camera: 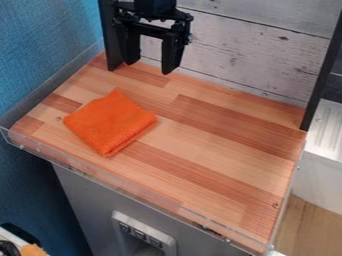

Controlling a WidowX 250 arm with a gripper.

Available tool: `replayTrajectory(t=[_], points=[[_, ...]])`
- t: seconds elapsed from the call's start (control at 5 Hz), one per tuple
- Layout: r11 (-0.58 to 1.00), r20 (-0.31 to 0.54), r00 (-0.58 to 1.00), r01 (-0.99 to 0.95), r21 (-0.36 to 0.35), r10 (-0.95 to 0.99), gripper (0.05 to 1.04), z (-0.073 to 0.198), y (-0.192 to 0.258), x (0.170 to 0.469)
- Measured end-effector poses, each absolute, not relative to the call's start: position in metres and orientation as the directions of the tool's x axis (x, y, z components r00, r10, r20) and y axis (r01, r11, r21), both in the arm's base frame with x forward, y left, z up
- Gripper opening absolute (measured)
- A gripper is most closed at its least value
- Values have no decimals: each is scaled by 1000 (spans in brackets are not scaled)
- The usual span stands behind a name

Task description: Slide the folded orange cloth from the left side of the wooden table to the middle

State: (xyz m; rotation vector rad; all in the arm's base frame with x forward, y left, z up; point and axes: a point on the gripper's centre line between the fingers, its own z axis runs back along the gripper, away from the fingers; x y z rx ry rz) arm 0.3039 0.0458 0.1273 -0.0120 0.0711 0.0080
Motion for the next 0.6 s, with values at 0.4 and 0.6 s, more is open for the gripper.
replayTrajectory(t=[0.4, 0.6], points=[[993, -64, 991, -118, -6, 118, 999, 121, 56, 301], [981, -48, 980, -195, 1, 194, 999, 115, 65, 295]])
